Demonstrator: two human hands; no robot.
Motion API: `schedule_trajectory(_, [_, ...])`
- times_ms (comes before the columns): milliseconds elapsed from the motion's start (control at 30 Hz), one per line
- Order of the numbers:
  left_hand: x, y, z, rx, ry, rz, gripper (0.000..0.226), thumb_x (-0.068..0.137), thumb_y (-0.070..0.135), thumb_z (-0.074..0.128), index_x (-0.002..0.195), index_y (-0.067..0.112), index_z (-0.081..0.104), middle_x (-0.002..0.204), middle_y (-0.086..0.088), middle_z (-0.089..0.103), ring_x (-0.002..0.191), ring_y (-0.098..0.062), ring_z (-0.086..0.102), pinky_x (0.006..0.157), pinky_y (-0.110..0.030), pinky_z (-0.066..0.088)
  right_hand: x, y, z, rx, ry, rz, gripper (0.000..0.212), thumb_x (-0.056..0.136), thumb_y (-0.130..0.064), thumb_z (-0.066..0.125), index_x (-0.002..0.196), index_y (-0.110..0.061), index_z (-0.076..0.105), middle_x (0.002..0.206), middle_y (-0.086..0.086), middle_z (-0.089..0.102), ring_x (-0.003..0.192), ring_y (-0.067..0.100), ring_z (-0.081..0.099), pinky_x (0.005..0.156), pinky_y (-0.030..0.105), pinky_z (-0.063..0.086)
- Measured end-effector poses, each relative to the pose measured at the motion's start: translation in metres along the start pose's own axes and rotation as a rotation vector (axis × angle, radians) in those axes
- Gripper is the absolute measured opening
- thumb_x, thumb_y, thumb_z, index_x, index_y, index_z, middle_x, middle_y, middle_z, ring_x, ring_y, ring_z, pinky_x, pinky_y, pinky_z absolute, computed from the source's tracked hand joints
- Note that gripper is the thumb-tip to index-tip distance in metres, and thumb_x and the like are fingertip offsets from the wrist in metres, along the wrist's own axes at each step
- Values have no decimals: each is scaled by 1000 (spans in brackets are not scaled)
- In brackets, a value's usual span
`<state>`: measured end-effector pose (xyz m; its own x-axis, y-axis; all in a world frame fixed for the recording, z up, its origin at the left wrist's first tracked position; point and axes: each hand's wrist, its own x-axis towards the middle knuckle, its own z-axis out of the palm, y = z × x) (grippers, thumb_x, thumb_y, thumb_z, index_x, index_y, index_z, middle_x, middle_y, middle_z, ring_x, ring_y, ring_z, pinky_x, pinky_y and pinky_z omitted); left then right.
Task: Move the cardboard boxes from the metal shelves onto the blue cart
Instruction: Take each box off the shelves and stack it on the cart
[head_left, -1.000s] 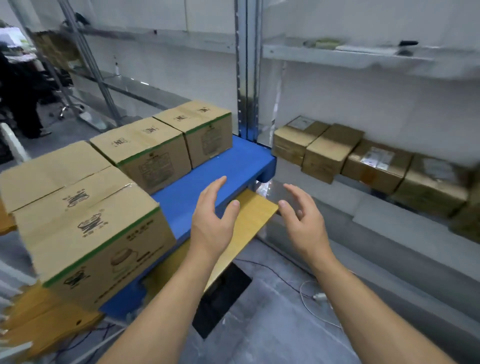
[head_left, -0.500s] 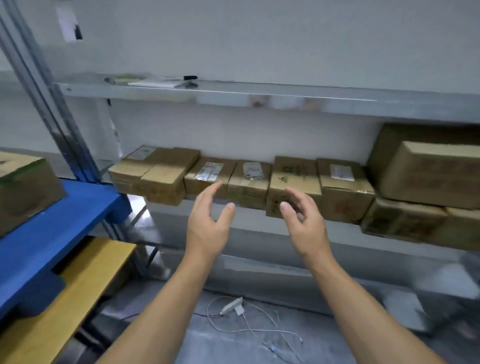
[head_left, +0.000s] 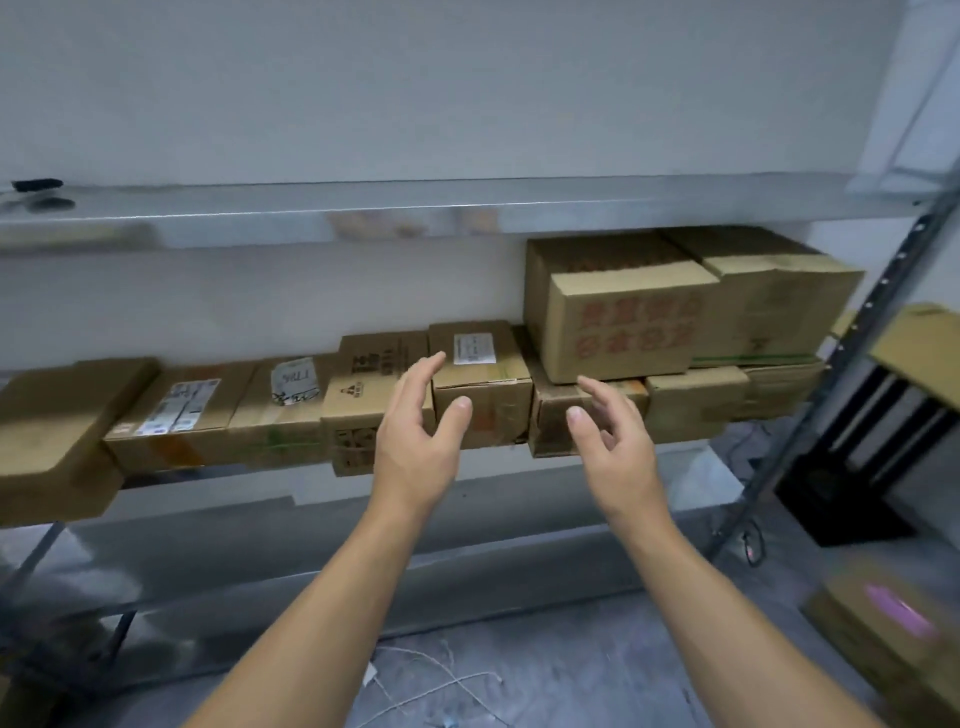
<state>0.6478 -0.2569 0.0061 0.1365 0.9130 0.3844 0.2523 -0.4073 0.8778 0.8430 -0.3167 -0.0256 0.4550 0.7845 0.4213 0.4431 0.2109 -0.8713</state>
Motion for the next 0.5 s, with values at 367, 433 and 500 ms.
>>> schedule_trajectory(367, [78, -4, 99, -4, -183, 80, 52, 96, 31, 60, 145, 37, 41, 152, 11, 37, 142, -5, 30, 118, -37, 28, 72, 42, -50, -73, 254, 81, 29, 100, -34, 54, 128, -43, 50, 125, -31, 44, 125, 5, 47, 109, 42, 42])
schedule_trajectory(433, [101, -4, 115, -26, -196, 74, 53, 96, 31, 60, 145, 36, 40, 153, 10, 36, 142, -4, 30, 117, -33, 27, 93, 48, -52, -105, 287, 55, 29, 100, -35, 54, 128, -43, 49, 126, -28, 45, 125, 5, 47, 108, 44, 43])
schedule_trajectory(500, [125, -3, 134, -39, -210, 82, 54, 96, 31, 59, 146, 35, 39, 155, 10, 34, 141, -3, 28, 114, -28, 26, 117, 53, -58, -123, 336, 58, 32, 100, -35, 54, 131, -42, 48, 131, -18, 46, 126, 7, 46, 108, 43, 42])
